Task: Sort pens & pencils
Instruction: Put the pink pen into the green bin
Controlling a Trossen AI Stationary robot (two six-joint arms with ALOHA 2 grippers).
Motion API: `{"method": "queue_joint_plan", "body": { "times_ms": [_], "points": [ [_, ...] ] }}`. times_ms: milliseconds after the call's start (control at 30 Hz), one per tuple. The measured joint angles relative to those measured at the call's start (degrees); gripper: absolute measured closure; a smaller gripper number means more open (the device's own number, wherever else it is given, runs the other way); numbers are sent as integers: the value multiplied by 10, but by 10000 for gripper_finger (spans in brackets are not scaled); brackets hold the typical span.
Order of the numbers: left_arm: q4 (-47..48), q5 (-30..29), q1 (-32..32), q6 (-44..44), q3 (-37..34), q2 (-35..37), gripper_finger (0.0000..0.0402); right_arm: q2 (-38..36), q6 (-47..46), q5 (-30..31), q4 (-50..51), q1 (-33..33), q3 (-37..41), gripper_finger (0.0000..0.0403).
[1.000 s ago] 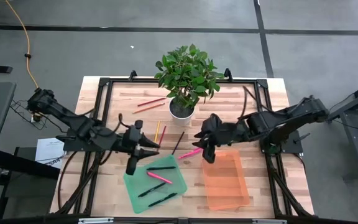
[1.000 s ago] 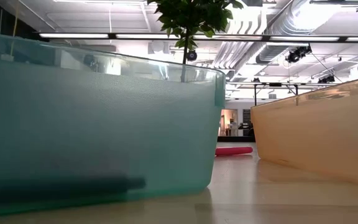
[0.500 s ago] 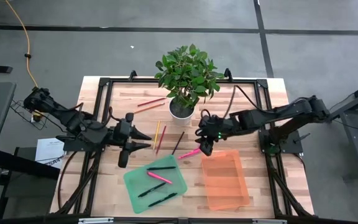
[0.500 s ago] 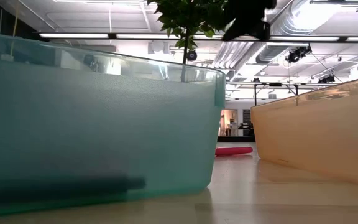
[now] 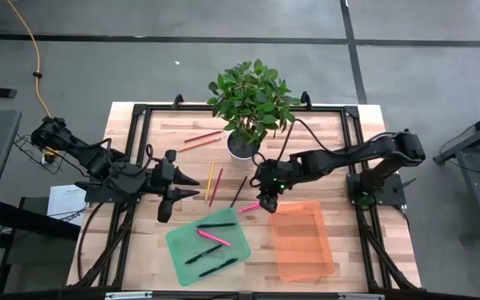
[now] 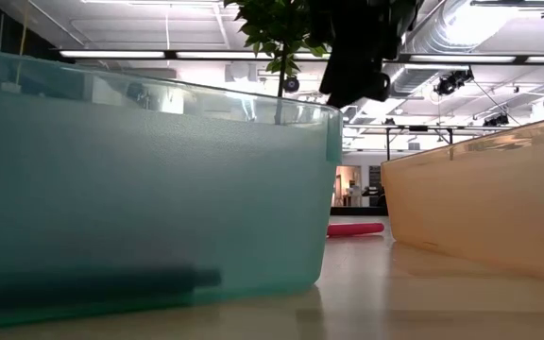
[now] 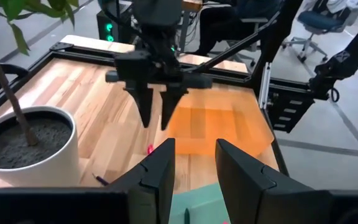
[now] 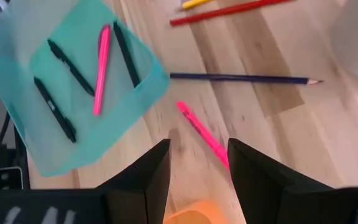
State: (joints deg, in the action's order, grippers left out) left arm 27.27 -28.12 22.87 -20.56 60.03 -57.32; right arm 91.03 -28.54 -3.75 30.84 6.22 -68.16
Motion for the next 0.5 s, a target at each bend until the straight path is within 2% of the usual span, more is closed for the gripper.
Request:
{"method": "queue_joint_plan", "body": {
  "times_ms": [367, 500],
  "points": [
    [17, -5, 0, -13, 0, 0, 300, 43, 31, -35, -10, -14, 0, 253],
    [17, -6, 0, -18, 0, 0, 300, 51, 41, -42, -8, -18, 0, 269]
  ]
}}
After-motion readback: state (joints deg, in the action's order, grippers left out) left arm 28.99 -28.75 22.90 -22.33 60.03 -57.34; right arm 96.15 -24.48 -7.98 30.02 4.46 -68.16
